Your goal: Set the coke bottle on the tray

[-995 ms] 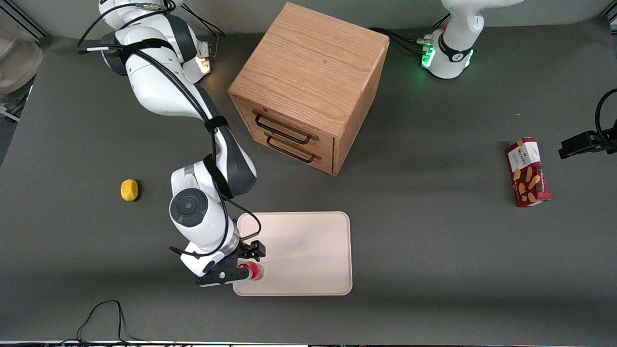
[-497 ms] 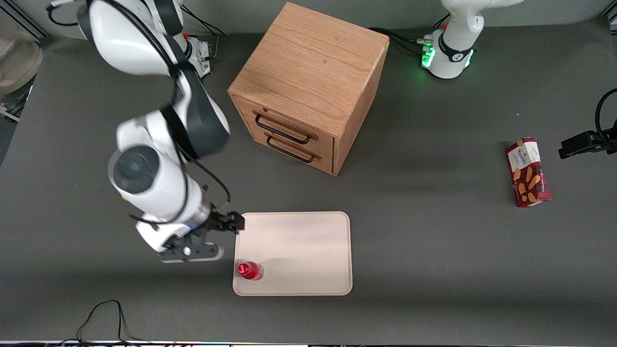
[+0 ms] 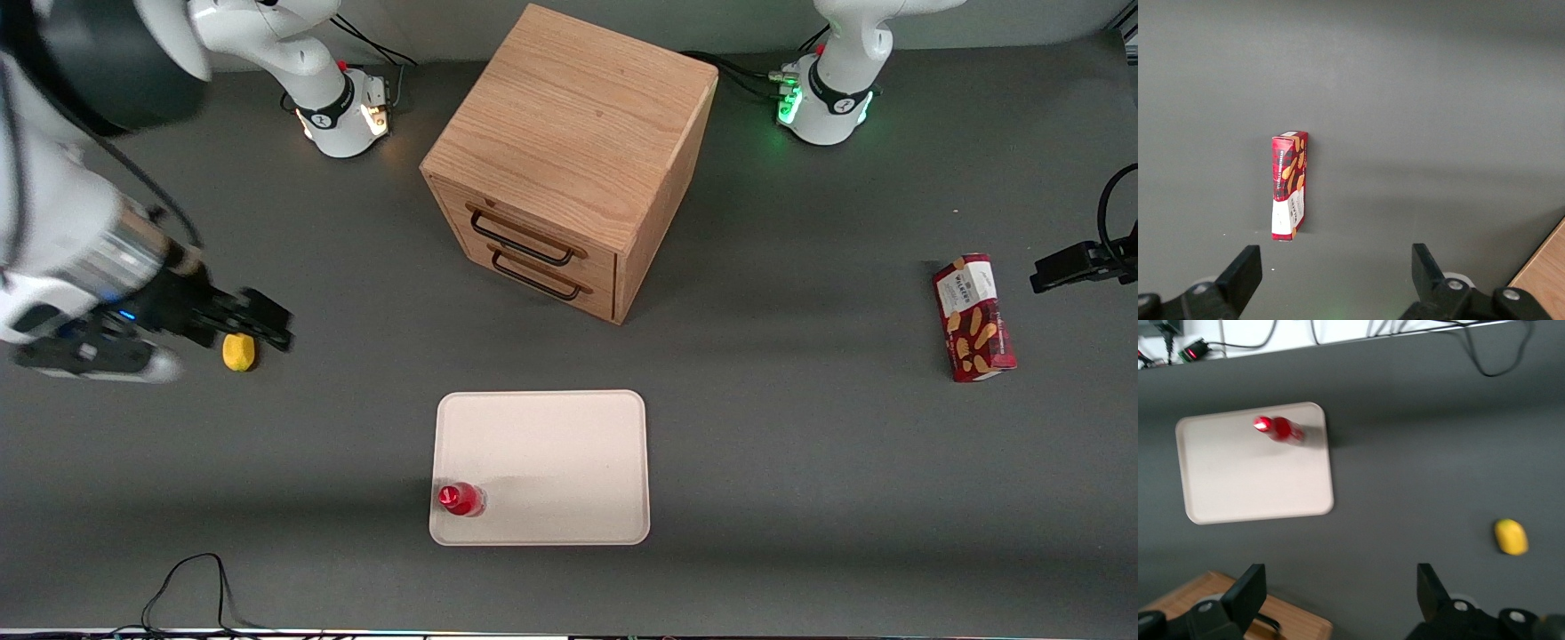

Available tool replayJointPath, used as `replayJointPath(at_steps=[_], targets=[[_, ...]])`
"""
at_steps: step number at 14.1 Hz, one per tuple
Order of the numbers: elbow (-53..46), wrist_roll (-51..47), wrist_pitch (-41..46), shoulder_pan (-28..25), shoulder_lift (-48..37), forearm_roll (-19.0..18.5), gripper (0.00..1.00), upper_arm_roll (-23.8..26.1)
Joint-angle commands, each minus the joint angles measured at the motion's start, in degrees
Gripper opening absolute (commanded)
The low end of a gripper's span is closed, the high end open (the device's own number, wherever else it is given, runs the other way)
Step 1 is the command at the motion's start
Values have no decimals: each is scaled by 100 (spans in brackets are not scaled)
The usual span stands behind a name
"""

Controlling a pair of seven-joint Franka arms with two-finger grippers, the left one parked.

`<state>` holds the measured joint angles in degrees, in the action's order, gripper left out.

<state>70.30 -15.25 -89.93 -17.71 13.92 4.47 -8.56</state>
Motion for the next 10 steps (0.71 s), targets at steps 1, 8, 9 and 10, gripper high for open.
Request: replayJointPath(at_steps=[1,8,9,10], targets=[[1265,759,-165,512,-977,-148,100,214],[1794,2298,-244,1454,-1278,-140,100,311],[1768,2308,-279,1498,-1260,-149,100,285],[1742,2308,-288,1516,-1260,-149,100,276]])
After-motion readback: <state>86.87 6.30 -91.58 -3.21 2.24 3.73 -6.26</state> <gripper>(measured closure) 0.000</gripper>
